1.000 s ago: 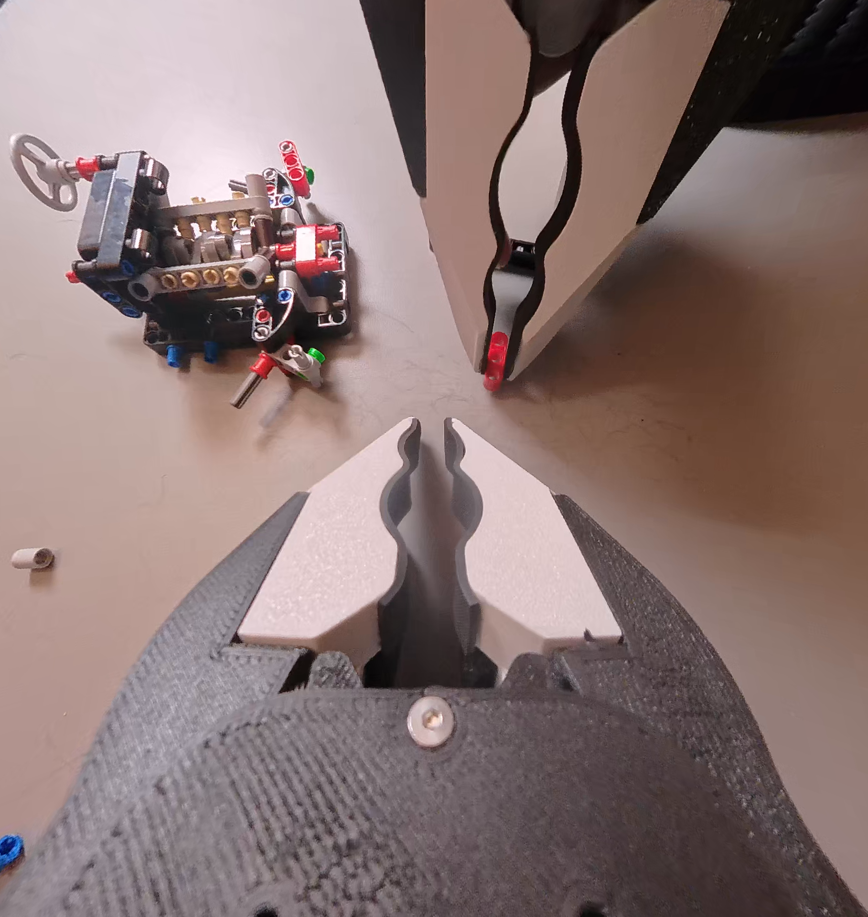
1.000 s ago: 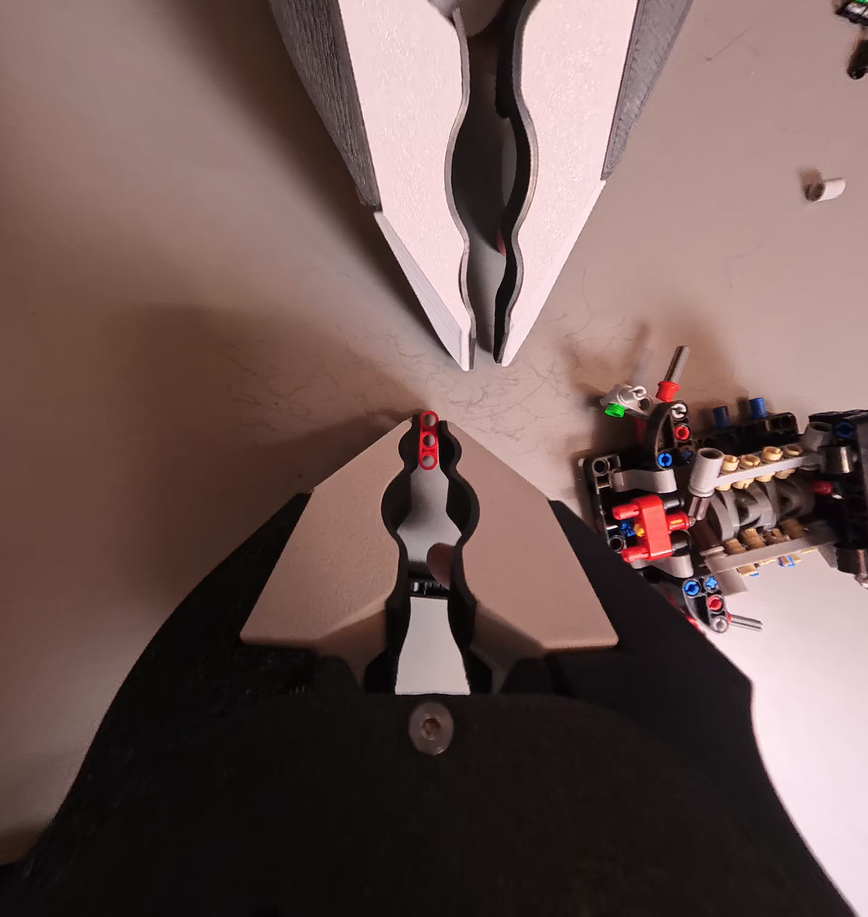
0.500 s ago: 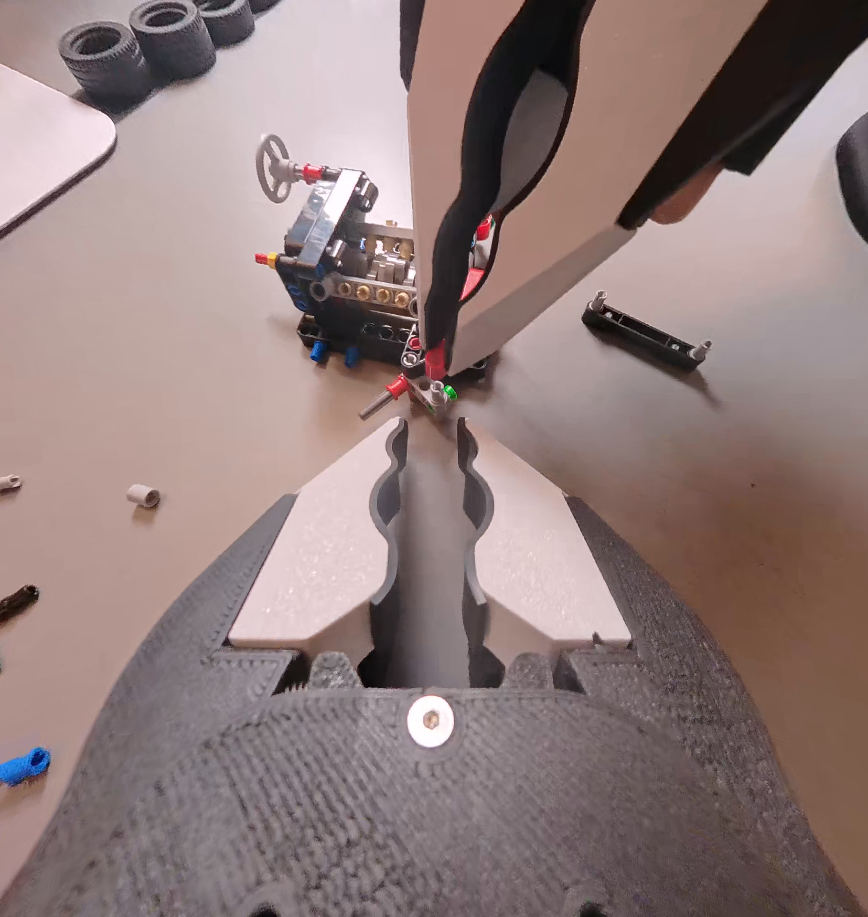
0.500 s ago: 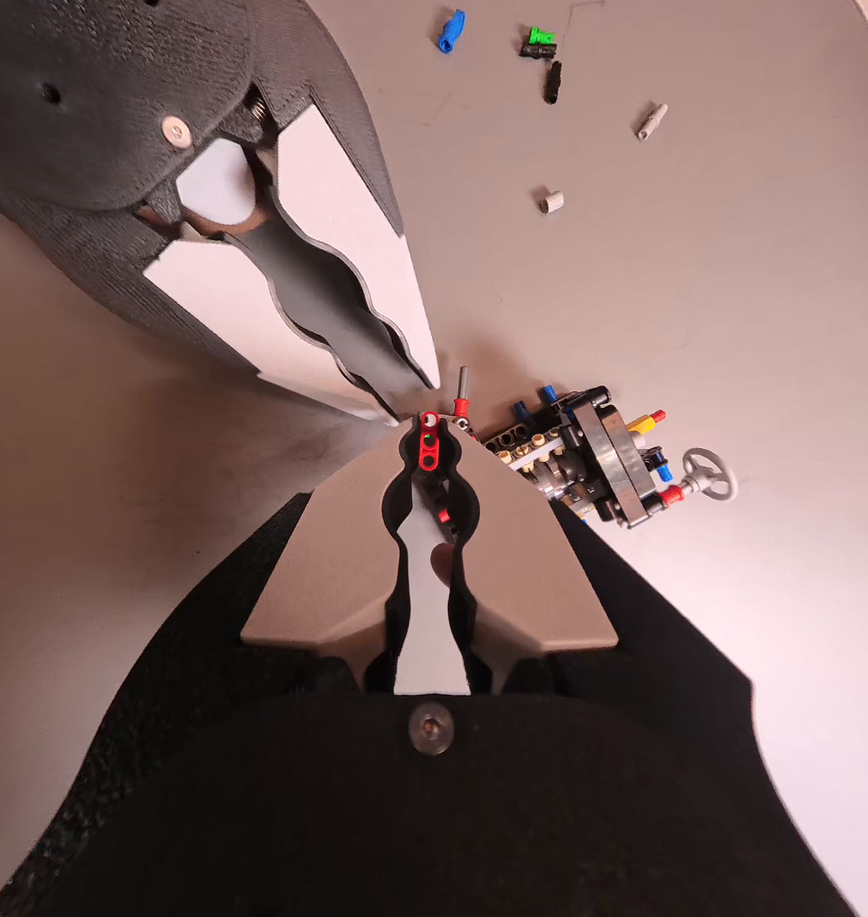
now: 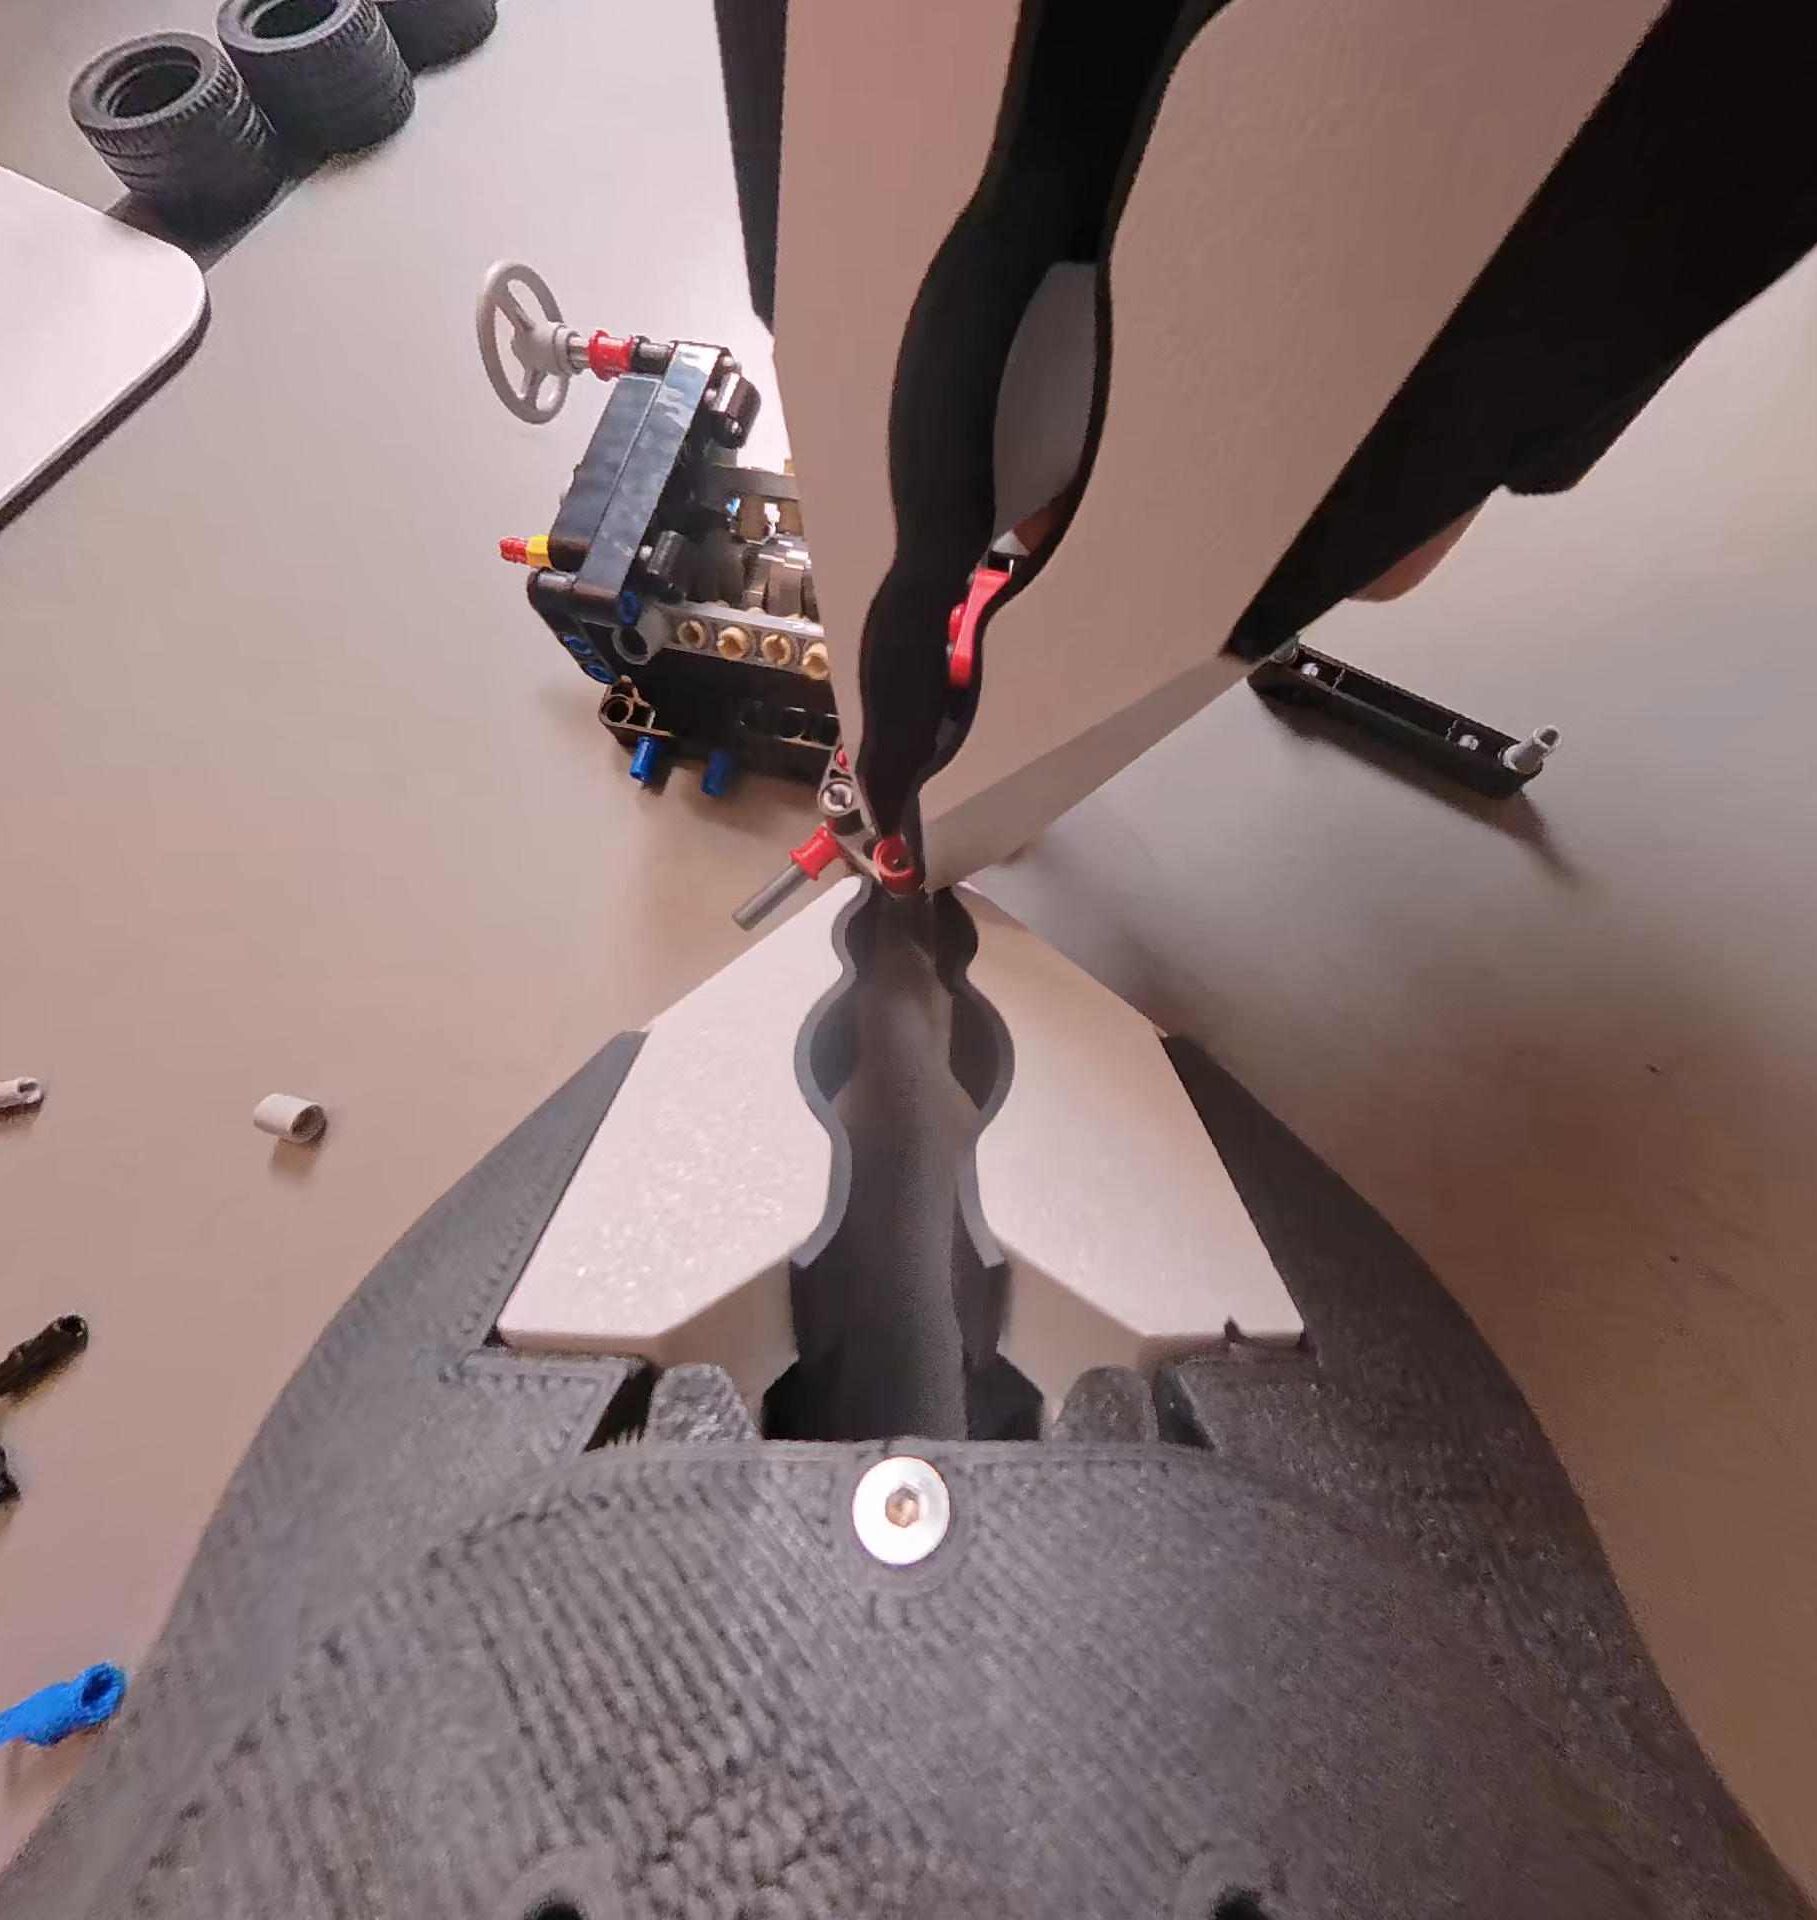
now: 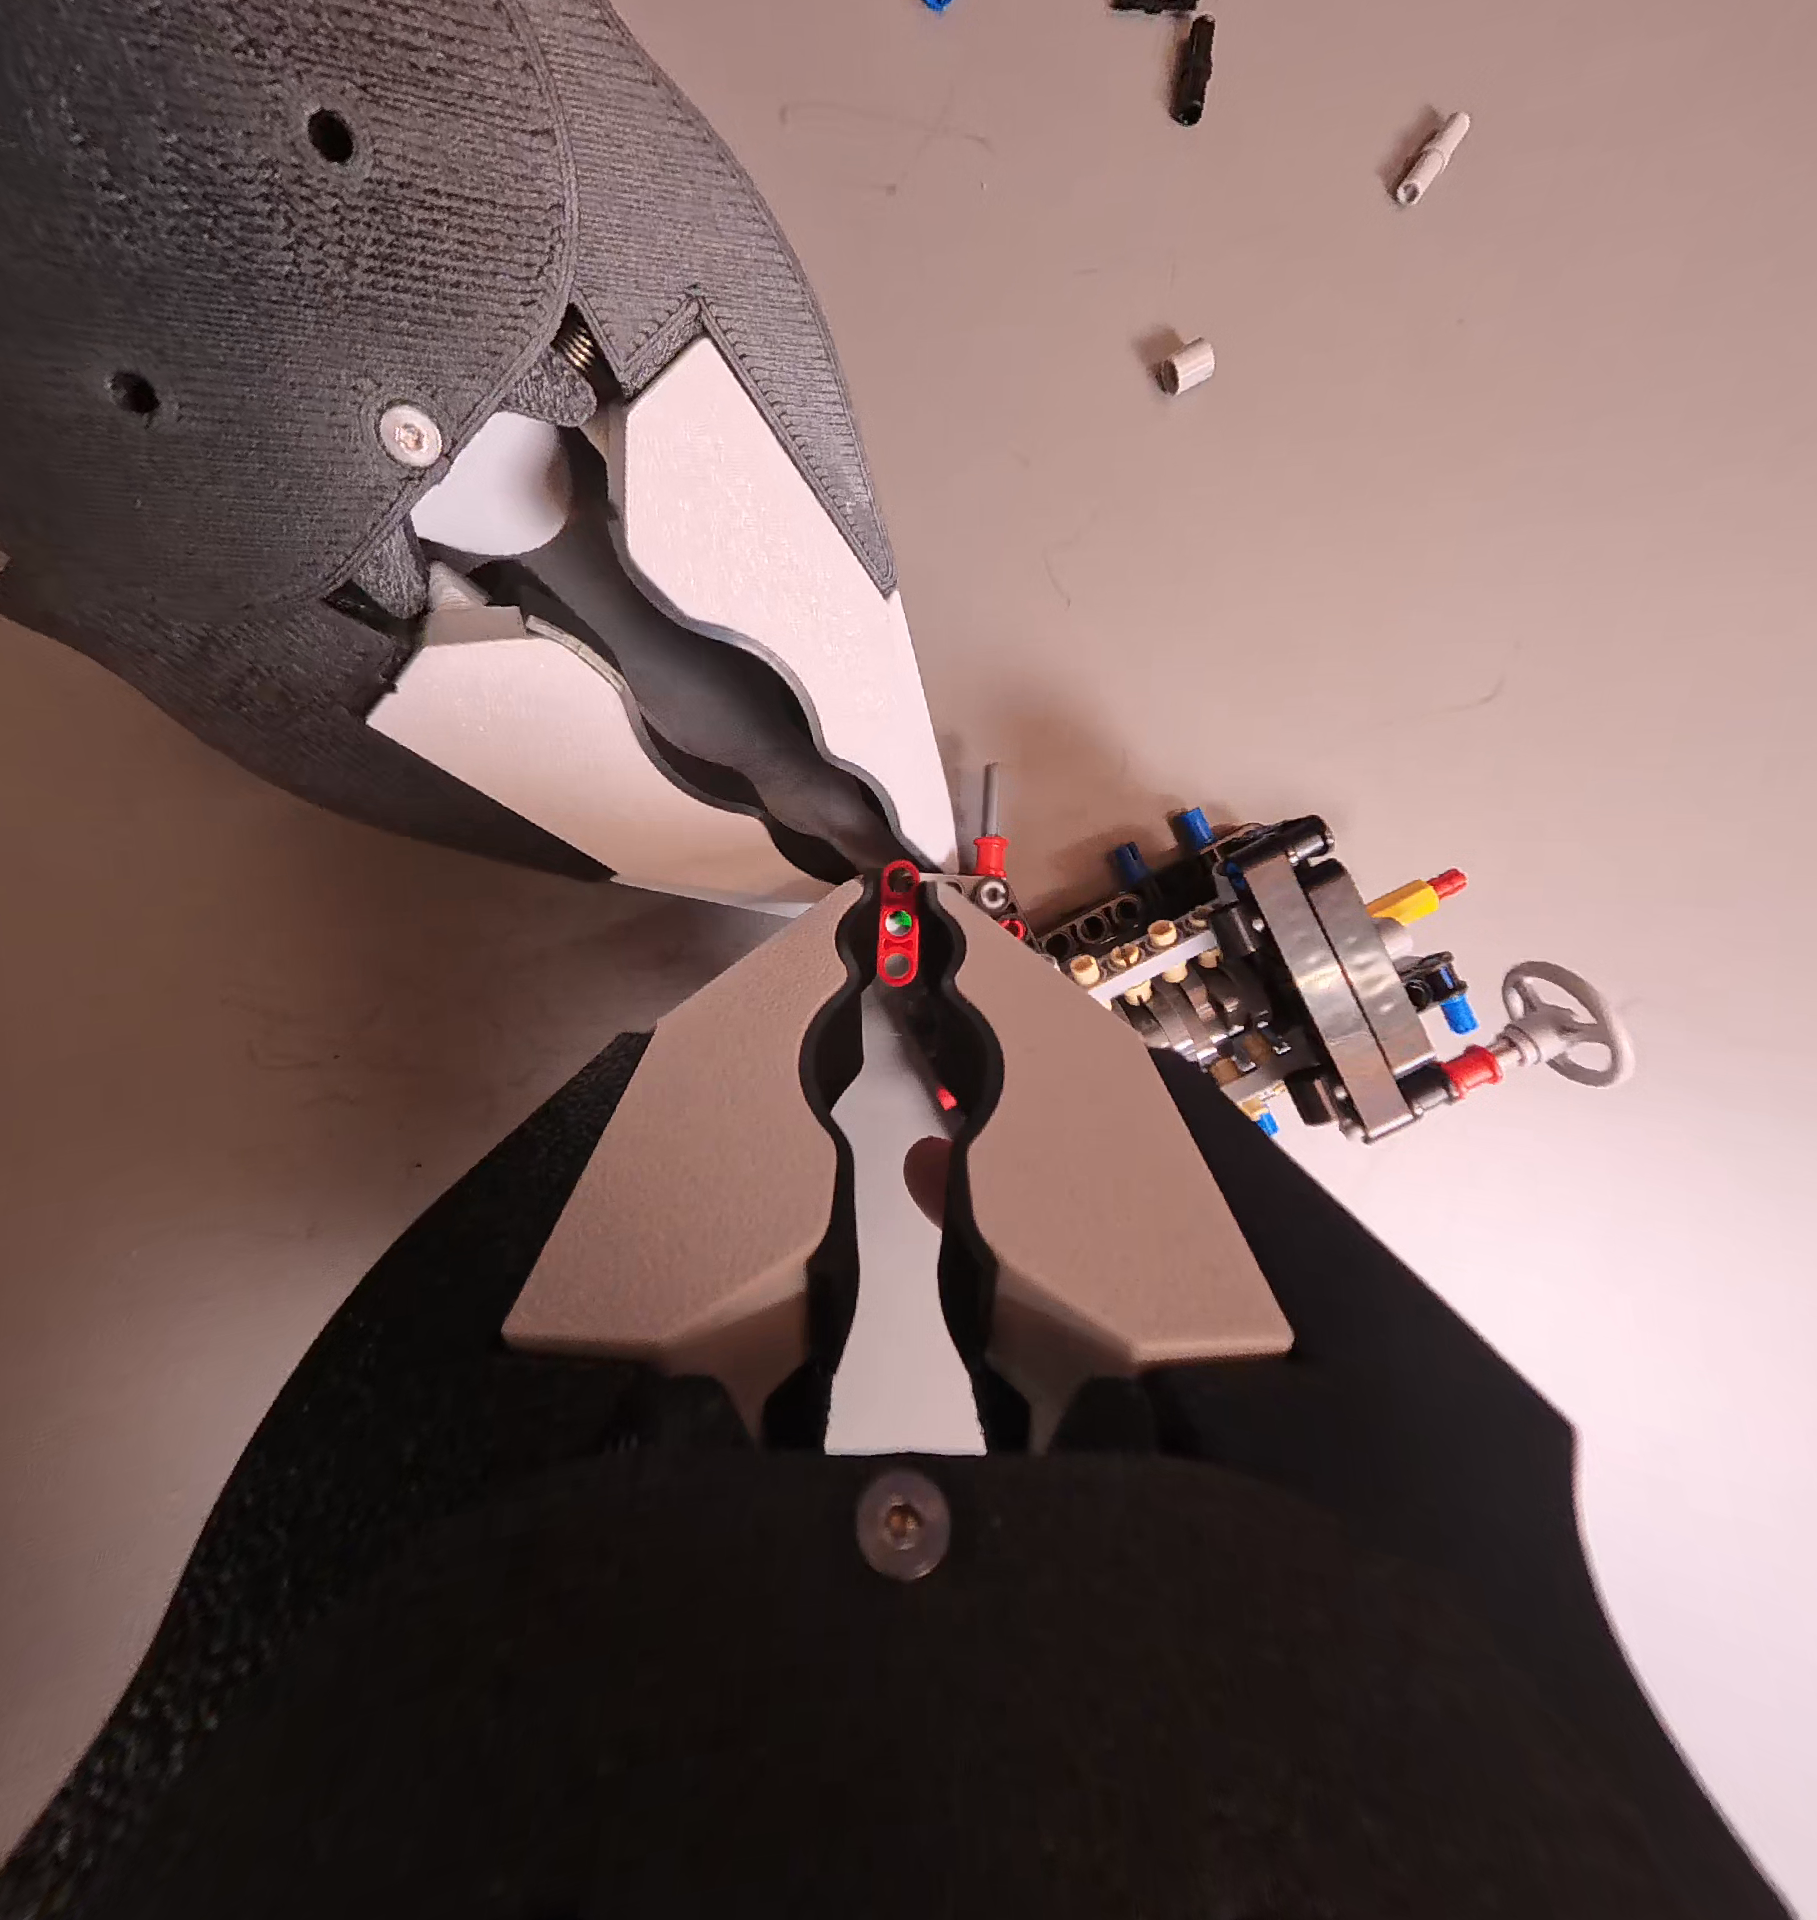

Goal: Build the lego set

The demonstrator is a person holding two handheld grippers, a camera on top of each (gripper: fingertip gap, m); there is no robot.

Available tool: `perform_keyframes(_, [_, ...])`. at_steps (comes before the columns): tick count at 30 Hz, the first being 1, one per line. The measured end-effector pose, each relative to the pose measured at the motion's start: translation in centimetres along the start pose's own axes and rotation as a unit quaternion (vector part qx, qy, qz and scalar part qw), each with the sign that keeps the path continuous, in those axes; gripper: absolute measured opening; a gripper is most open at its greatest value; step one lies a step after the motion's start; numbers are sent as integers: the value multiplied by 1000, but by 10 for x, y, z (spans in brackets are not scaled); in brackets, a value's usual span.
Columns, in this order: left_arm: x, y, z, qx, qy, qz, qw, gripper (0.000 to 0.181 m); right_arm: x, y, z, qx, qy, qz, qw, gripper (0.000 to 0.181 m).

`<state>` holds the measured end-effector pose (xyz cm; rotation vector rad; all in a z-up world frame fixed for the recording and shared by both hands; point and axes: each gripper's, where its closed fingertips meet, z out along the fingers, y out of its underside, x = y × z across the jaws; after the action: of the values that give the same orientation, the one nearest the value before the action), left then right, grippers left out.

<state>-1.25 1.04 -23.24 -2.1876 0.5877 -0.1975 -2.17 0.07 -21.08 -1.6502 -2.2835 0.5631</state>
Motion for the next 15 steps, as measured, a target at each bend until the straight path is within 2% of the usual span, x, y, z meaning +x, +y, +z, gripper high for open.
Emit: perform_keyframes(15, [0,-1,2,-3,-9,34,999,6,5,8,1,-59,20,-33,998,5])
